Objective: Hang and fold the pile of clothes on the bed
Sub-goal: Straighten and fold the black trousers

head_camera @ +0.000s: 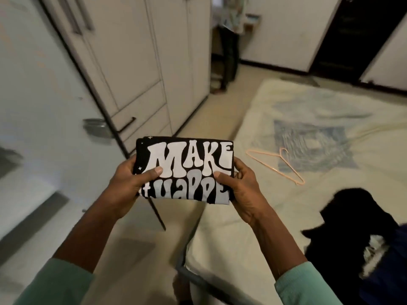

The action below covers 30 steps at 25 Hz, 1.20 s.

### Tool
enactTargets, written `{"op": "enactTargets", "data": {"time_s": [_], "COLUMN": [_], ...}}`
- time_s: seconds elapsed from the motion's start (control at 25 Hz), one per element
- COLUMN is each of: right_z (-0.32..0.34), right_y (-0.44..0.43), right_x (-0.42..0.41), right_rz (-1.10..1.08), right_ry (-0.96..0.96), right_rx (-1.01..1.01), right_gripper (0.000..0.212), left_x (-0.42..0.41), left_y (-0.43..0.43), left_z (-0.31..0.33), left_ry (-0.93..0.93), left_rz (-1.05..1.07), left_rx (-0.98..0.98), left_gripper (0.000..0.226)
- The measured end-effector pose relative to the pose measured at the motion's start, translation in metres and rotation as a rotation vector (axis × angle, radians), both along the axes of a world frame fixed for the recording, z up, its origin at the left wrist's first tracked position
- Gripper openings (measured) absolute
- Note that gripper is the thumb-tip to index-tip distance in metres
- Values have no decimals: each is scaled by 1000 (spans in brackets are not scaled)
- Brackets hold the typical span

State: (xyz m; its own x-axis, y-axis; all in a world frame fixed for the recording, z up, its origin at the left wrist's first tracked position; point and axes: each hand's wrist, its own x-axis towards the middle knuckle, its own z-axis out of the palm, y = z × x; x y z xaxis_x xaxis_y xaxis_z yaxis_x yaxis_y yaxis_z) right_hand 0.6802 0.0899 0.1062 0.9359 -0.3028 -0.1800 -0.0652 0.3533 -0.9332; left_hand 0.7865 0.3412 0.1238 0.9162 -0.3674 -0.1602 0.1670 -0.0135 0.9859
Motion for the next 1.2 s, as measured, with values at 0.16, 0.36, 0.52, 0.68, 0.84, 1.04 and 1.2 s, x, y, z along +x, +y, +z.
{"op": "enactTargets", "data": {"time_s": [0.16, 0.36, 0.52, 0.68, 0.84, 1.04, 1.2], "right_z": [54, 100, 118, 132, 145, 155, 164], "right_y": [88, 245, 381, 524, 648, 767, 842], "right_x": [25, 59, 77, 91, 93, 96, 126], "right_rz": [224, 516, 663, 777, 1132, 1349, 1338], "right_ry": [-67, -143, -257, -270, -124, -66, -103], "right_rx": [-2, 14, -28, 33, 227, 284, 252], "right_gripper": [43, 40, 35, 35, 39, 39, 34], "left_x": [-39, -92, -124, -151, -172, -184, -165], "left_y": [101, 247, 365, 486, 589, 681, 749], "left_z": [54, 89, 105, 120, 139, 170, 174], "left_ry": [-54, -78, -154, -224, -245, -227, -162], "left_rz": [267, 610, 882, 1044, 1144, 1245, 1262], "left_rx": [-62, -127, -91, -65, -69, -59, -25], "left_gripper": [47, 42, 45, 43, 44, 40, 34]}}
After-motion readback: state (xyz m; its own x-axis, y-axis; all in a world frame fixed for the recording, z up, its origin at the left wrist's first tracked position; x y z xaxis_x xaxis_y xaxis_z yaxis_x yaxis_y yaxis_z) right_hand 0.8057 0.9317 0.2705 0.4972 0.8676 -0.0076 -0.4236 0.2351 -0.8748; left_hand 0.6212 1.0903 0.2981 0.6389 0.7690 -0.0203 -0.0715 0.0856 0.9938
